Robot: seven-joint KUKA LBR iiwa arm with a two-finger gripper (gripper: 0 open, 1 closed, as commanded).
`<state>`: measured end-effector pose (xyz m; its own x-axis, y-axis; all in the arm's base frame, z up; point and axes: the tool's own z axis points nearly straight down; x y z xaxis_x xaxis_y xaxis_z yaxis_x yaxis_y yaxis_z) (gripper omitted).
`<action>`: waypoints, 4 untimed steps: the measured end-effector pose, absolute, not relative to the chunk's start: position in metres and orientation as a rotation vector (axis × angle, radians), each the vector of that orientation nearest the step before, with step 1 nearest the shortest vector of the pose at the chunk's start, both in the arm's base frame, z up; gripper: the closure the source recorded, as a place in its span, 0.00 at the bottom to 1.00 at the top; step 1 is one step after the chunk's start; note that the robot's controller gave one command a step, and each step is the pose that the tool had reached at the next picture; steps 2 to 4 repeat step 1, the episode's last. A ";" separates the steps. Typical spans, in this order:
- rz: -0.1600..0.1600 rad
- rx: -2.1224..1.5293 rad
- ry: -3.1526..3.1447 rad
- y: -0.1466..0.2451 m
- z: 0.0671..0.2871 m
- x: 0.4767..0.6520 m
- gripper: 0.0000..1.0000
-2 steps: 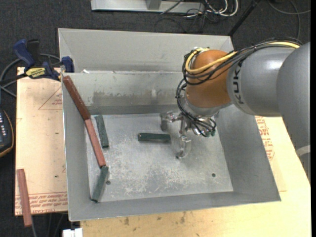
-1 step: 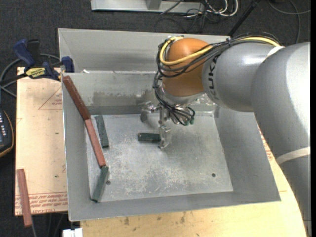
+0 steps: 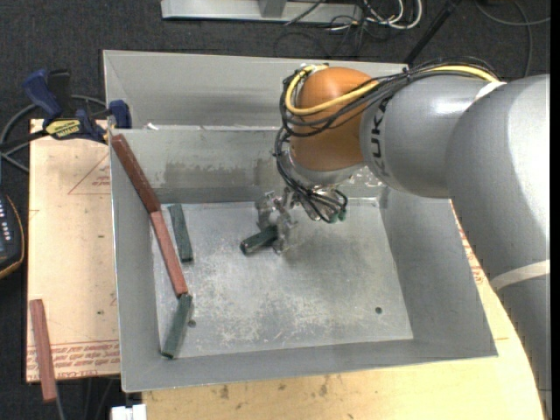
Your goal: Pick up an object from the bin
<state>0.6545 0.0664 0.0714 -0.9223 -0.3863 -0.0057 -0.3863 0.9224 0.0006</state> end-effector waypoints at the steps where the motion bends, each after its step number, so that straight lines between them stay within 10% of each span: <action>1: -0.002 -0.858 3.010 0.054 0.219 0.625 1.00; 4: -0.002 -0.858 3.010 0.054 0.219 0.625 1.00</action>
Offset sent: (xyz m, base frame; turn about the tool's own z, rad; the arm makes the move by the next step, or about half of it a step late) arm -0.0320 -0.0130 0.1426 -0.1622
